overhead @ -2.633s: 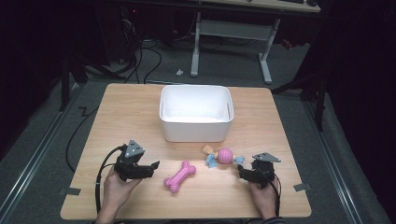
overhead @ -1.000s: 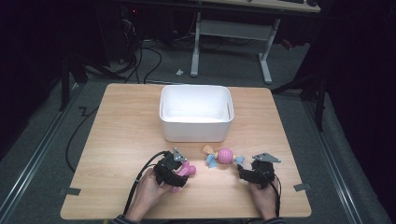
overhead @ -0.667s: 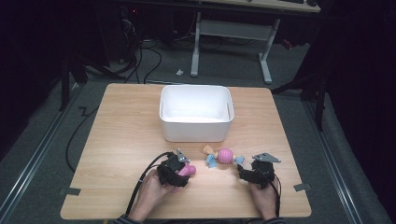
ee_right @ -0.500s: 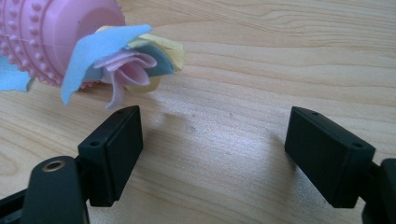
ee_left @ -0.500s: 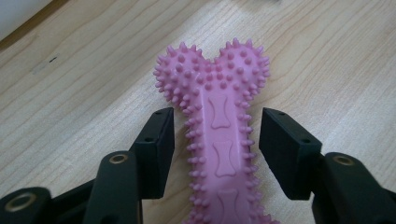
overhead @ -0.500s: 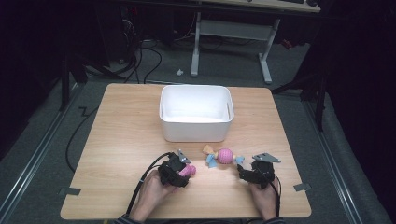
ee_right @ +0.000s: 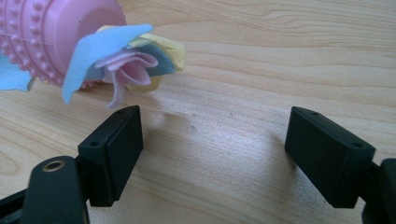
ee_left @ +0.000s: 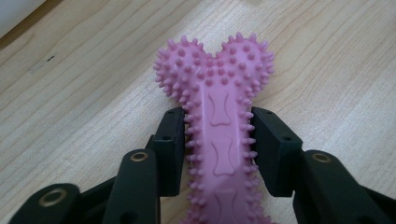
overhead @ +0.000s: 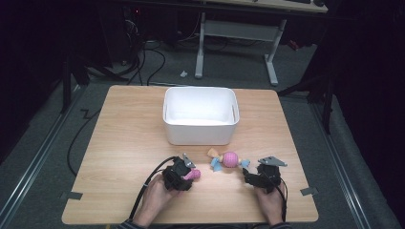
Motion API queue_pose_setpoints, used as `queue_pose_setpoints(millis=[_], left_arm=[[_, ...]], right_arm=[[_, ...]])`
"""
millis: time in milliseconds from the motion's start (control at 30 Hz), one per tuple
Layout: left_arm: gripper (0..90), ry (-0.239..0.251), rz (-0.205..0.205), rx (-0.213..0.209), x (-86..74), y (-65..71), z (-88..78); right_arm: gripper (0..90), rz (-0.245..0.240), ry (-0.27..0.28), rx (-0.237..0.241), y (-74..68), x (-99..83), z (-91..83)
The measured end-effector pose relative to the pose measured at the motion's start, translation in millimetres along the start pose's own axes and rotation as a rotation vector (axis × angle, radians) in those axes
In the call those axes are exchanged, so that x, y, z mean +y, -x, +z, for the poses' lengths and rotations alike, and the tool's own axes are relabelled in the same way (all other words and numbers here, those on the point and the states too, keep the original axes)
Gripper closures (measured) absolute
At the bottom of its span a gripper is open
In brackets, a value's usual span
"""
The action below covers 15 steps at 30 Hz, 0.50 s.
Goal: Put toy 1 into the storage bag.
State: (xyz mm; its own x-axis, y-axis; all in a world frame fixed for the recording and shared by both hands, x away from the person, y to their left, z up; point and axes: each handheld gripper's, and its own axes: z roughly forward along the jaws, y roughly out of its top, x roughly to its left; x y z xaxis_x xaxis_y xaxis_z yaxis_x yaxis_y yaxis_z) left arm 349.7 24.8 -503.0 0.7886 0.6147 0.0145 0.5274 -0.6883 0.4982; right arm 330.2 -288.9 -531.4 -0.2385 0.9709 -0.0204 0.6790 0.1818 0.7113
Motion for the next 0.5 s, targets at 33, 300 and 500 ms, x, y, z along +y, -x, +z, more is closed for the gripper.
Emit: queue_pose_setpoints(millis=[33, 300, 500], left_arm=[[58.4, -0.003, 0.009, -0.002, 0.1, 0.1, -0.7], [58.8, 0.018, 0.01, -0.006, -1.2, -2.8, -7.4], [58.8, 0.08, -0.005, -0.075, -2.7, -8.0, -18.8]], right_arm=[[19.5, 0.0, 0.0, 0.0, 0.0, 0.0, 0.0], [19.4, -0.001, 0.0, 0.0, -0.1, 0.0, 0.0], [19.4, -0.003, -0.001, 0.001, -0.2, 0.0, -0.1]])
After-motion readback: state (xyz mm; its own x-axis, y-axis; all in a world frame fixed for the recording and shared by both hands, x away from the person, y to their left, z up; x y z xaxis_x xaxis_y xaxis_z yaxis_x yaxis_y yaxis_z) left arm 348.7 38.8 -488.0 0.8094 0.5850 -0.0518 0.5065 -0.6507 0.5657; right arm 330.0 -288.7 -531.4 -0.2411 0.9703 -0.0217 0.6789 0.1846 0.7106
